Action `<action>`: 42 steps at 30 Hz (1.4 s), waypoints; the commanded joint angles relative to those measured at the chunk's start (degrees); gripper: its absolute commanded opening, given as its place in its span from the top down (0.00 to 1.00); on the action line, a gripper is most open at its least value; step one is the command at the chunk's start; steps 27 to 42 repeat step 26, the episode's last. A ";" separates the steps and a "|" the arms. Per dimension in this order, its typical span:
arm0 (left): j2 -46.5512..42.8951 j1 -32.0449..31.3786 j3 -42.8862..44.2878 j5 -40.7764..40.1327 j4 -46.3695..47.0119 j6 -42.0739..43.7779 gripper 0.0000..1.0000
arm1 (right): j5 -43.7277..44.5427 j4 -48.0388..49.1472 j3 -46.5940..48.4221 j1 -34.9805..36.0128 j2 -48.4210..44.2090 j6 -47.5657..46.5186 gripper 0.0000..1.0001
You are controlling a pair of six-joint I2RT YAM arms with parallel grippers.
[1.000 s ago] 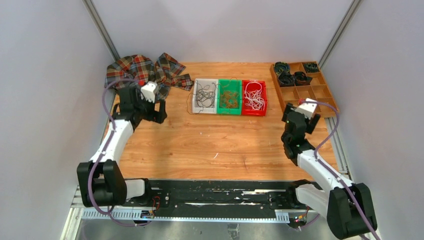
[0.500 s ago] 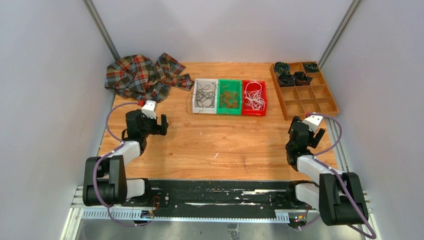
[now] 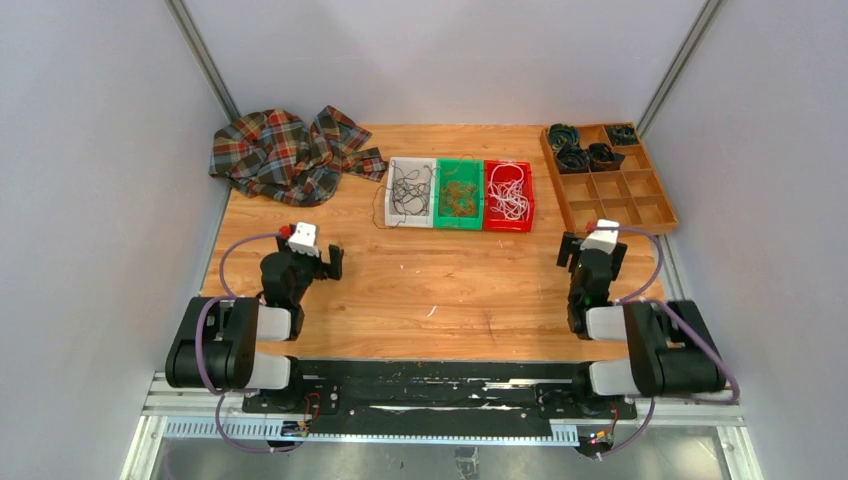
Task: Untangle the cables
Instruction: Reset both arms
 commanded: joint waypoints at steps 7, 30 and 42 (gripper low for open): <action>1.15 -1.89 -0.26 -5.20 8.44 1.28 0.02 | -1.23 6.78 0.75 2.90 5.40 -5.97 0.14; 1.29 -1.91 -0.09 -6.36 8.98 0.65 0.02 | -4.53 5.76 1.47 1.76 5.95 -6.03 0.13; 1.29 -1.91 -0.09 -6.36 8.98 0.65 0.02 | -4.53 5.76 1.47 1.76 5.95 -6.03 0.13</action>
